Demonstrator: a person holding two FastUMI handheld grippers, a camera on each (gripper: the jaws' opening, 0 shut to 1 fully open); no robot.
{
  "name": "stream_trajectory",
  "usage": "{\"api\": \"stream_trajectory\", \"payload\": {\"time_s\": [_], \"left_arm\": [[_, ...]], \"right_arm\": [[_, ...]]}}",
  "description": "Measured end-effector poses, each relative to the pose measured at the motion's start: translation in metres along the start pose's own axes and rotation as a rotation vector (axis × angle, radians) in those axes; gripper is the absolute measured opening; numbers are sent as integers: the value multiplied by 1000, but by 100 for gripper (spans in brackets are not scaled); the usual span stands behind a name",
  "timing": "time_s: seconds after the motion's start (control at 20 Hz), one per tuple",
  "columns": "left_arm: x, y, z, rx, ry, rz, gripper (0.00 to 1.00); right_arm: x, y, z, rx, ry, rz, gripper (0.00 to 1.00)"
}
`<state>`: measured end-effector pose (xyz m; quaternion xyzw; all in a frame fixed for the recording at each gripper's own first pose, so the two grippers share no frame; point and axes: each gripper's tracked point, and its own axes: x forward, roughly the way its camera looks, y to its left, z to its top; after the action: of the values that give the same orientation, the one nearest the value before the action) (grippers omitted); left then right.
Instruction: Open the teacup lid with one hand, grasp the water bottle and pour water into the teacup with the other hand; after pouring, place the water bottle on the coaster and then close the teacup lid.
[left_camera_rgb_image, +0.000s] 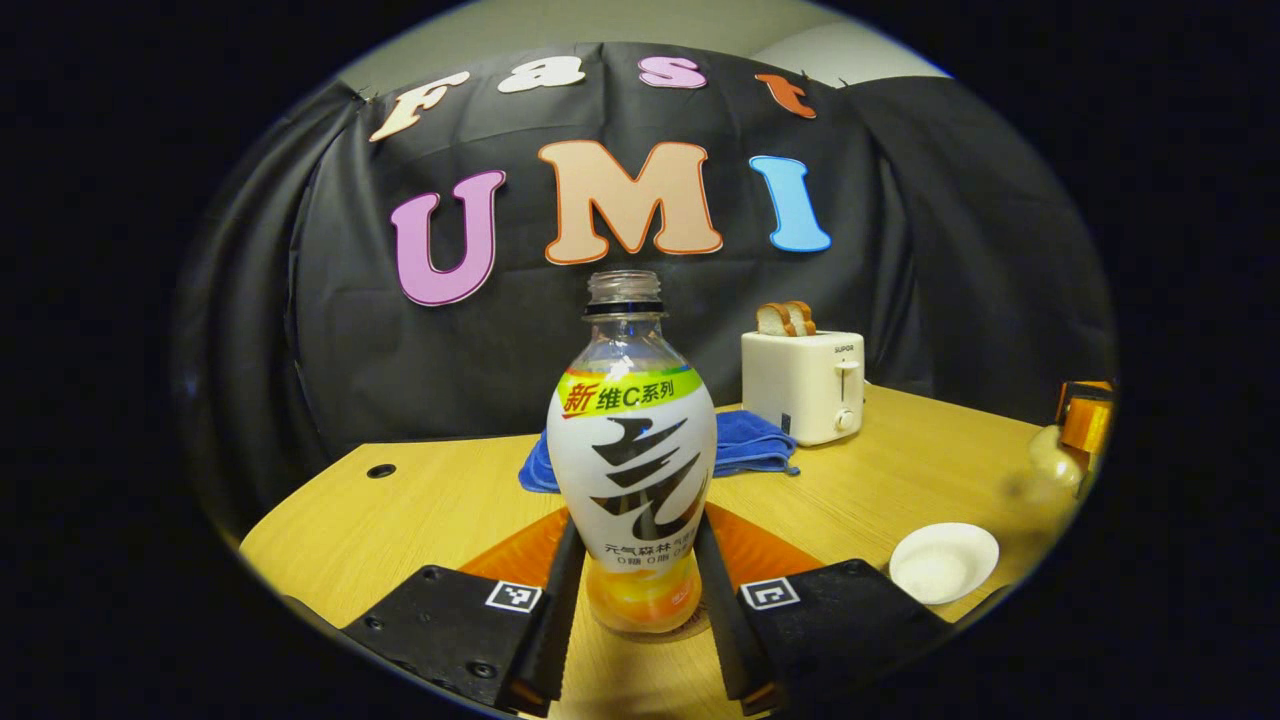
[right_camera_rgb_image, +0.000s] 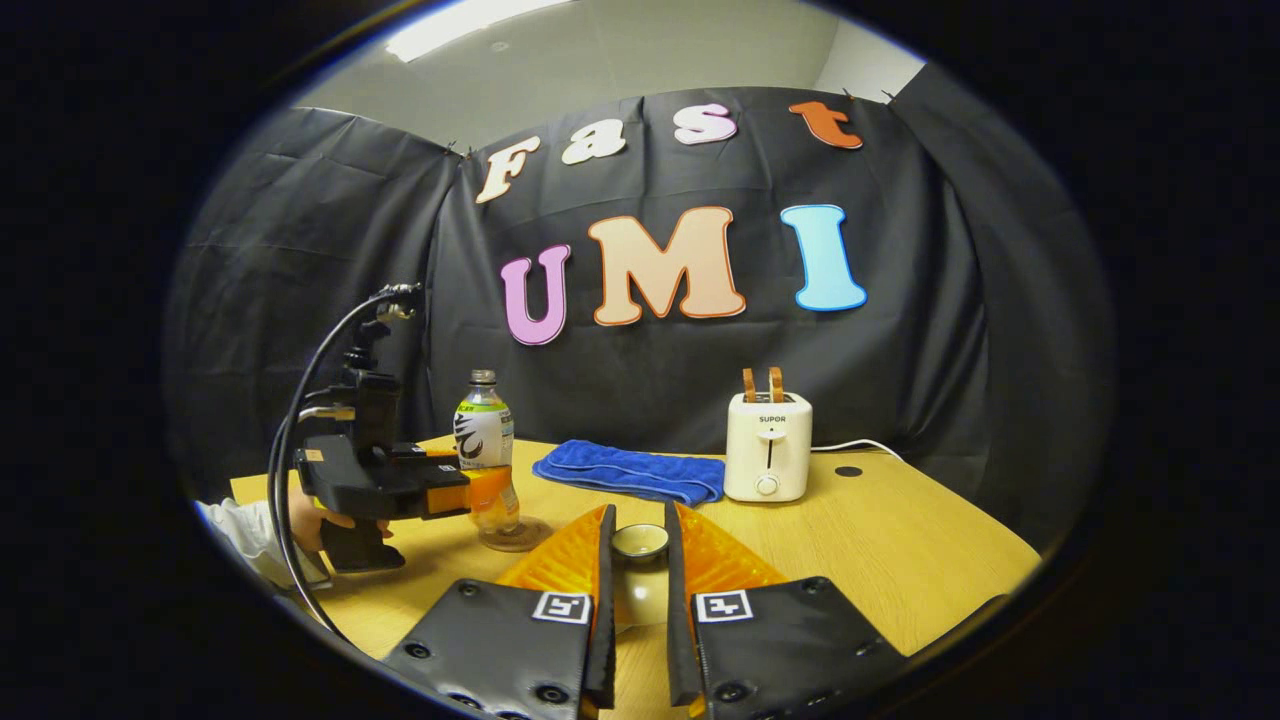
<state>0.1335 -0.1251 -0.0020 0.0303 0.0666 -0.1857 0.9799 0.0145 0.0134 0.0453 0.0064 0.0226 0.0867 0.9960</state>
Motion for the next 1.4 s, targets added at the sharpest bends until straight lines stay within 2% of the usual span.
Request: {"api": "stream_trajectory", "payload": {"time_s": [0.45,0.5,0.9,1.0,1.05,1.15,1.2,1.35,1.4], "left_arm": [[20,-8,-10,-9,17,-12,58],[20,-8,-11,-10,16,-12,59],[14,-4,-15,-23,27,9,66],[13,-3,-15,-27,28,10,67],[12,-3,-16,-27,30,13,69],[9,1,-16,-31,29,22,78],[7,1,-16,-35,29,26,86],[0,5,-17,-44,28,40,89],[-5,6,-19,-46,27,44,91]], "right_arm": [[8,-7,-10,8,25,-13,22],[9,-6,-12,11,26,-13,27],[12,-2,-17,15,33,-10,22],[13,0,-17,16,33,-8,24],[14,1,-17,16,35,-6,24],[16,2,-17,19,31,-4,24],[17,4,-18,22,31,0,24],[21,11,-19,37,25,15,26],[23,13,-19,42,19,20,24]]}}
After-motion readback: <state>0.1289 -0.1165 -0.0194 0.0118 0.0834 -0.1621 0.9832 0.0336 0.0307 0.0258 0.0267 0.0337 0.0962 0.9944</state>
